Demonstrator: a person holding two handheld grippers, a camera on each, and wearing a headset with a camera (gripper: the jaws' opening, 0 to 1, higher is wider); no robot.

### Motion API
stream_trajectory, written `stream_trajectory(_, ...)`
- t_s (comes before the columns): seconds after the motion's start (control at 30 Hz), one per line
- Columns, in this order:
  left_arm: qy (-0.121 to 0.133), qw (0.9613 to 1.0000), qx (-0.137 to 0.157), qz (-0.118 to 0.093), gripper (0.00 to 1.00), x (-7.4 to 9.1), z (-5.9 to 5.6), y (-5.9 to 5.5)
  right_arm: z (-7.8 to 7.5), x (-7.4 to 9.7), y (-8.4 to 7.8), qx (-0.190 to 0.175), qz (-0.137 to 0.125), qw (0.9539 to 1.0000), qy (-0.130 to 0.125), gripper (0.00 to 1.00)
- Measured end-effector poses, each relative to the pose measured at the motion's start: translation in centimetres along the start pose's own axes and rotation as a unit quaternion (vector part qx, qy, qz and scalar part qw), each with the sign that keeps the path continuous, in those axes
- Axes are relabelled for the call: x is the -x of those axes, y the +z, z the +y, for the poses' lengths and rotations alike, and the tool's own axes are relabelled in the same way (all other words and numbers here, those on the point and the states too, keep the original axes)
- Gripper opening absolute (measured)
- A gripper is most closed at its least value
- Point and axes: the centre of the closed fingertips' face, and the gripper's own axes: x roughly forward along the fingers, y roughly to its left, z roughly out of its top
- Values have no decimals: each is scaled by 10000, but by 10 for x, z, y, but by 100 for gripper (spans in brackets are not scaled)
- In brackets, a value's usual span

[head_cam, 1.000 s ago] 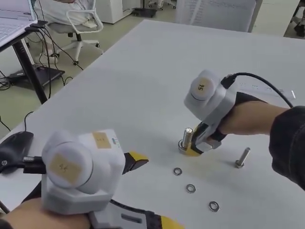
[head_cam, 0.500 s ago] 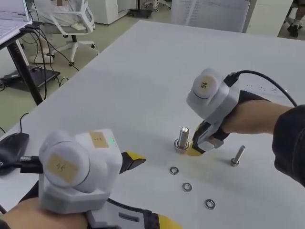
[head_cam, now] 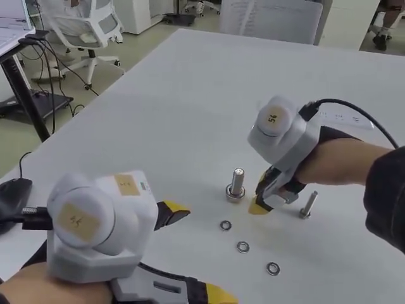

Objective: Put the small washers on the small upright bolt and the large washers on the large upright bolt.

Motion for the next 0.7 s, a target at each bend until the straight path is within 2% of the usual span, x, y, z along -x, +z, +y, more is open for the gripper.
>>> stream_trajectory(0.37, 7, 10000, -23, -41, 79, 1, -1, 2, 17, -1, 4, 58, -37, 9999, 133, 27)
stream_trajectory(0.7, 12, 10000, -38, -42, 79, 1, -1, 2, 35, -13, 14, 222, -66, 9992, 323, 26)
